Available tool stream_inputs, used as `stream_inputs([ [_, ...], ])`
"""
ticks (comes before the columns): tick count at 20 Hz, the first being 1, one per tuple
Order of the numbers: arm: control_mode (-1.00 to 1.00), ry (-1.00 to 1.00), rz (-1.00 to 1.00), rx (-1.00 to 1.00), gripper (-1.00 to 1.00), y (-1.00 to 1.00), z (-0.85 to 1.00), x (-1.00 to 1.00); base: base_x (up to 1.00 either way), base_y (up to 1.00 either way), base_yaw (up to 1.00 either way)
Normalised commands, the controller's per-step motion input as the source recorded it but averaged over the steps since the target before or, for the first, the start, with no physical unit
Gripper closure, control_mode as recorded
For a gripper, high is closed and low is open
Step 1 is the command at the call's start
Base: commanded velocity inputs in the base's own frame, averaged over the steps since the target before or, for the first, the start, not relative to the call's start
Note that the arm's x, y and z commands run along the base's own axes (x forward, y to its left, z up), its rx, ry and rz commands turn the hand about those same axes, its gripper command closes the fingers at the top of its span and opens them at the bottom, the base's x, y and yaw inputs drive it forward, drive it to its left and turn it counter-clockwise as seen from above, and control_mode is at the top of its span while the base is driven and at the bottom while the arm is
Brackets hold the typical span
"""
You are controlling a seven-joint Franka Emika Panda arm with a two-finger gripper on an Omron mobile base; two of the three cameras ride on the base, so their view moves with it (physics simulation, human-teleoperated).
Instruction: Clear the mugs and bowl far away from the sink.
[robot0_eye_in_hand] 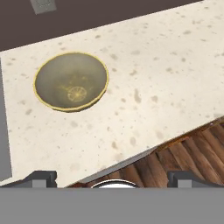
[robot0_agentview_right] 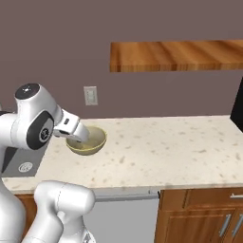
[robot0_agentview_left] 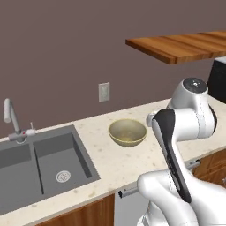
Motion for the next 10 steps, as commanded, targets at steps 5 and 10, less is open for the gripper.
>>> stream_inputs([
  [5,1.0,0.0,0.0,0.0,-1.0,0.0,0.0,0.0,0.86,0.05,0.02],
  [10,-1.0,0.03,0.05,0.04,-1.0,0.0,-0.11,0.33,0.5,0.0,0.06],
])
